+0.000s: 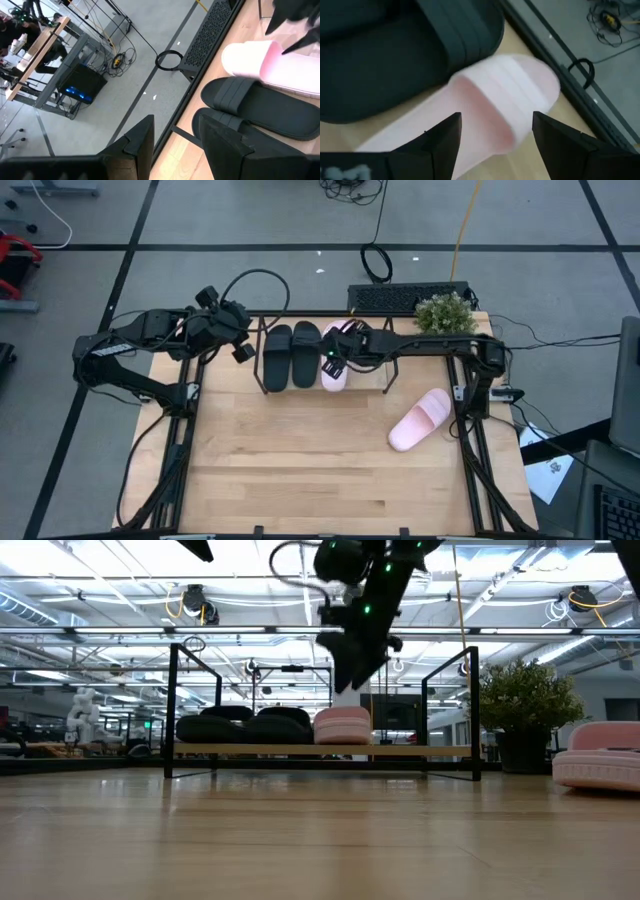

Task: Pick and place slides into the shelf
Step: Put the pink slipper on the shelf

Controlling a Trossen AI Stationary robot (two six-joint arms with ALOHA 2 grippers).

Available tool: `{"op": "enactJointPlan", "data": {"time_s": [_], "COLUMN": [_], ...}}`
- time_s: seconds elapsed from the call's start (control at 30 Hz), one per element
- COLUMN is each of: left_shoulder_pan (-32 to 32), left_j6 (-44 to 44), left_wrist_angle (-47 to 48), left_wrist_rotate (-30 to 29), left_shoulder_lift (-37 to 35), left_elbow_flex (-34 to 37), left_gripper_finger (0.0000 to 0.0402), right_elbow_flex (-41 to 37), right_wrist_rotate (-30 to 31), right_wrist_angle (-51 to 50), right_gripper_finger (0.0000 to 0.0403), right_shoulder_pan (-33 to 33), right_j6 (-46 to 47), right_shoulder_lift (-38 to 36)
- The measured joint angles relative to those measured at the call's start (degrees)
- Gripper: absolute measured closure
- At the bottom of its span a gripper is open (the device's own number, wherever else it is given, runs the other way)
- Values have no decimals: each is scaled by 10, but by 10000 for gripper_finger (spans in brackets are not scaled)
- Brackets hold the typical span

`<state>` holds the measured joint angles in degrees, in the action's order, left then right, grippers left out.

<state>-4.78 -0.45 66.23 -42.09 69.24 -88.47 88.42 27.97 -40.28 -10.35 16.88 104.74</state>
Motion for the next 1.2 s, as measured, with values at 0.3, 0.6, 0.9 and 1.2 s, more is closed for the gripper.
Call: {"op": "enactJointPlan", "data": {"time_s": [0.3,0.6,0.9,1.2], "left_shoulder_pan": [0,0,0,0], "left_j6": [-3,-5,-5,-10], "left_wrist_angle": [0,0,0,0], "left_wrist_rotate": [0,0,-3,-5], "left_shoulder_lift": [0,0,0,0], "left_elbow_flex": [0,0,0,0], "left_gripper_finger": [243,243,243,243], "right_elbow_flex": [0,1,1,1], "right_wrist_rotate": [-68,-152,-193,-191], "right_wrist_angle": [1,-128,-342,-476], "right_gripper_finger": [170,170,170,170], "right_shoulder_pan": [40,145,267,331], "right_j6": [-8,45,303,479], "right_shoulder_lift": [-105,-188,-189,-187]}}
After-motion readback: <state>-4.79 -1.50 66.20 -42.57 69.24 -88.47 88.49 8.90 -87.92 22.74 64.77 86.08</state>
